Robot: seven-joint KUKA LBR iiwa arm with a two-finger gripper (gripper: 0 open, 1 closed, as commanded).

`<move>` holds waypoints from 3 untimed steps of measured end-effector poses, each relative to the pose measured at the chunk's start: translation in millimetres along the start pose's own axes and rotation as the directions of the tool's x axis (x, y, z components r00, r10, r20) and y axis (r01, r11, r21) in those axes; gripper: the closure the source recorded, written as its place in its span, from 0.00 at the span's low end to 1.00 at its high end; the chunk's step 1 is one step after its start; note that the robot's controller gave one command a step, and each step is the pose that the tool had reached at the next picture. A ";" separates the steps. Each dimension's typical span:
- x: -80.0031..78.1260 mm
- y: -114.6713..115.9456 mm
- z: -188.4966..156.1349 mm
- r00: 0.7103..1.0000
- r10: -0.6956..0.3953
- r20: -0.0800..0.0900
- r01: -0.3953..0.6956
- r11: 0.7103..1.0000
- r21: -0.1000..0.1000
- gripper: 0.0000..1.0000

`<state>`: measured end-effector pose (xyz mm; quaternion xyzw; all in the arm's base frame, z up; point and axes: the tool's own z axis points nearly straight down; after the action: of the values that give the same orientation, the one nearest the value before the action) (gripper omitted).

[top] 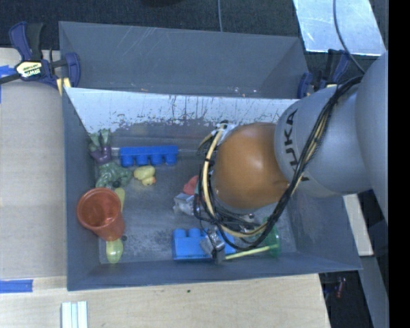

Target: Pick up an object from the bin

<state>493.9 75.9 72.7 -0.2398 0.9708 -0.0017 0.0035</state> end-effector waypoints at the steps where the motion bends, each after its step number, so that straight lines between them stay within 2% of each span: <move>1: -24.8 -18.9 -4.4 0.970 -0.245 0.005 0.245 0.970 0.000 0.00; 2: -20.4 -34.4 -15.7 0.923 -0.384 0.005 0.384 0.923 -0.001 0.00; 3: -42.3 -4.5 -79.9 0.943 -0.331 0.011 0.331 0.944 0.002 0.00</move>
Offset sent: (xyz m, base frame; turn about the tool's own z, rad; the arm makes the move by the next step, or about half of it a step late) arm 0.0324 -0.0218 0.0159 -0.3955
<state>532.8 91.7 152.9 -0.3995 0.9167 -0.0008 0.0085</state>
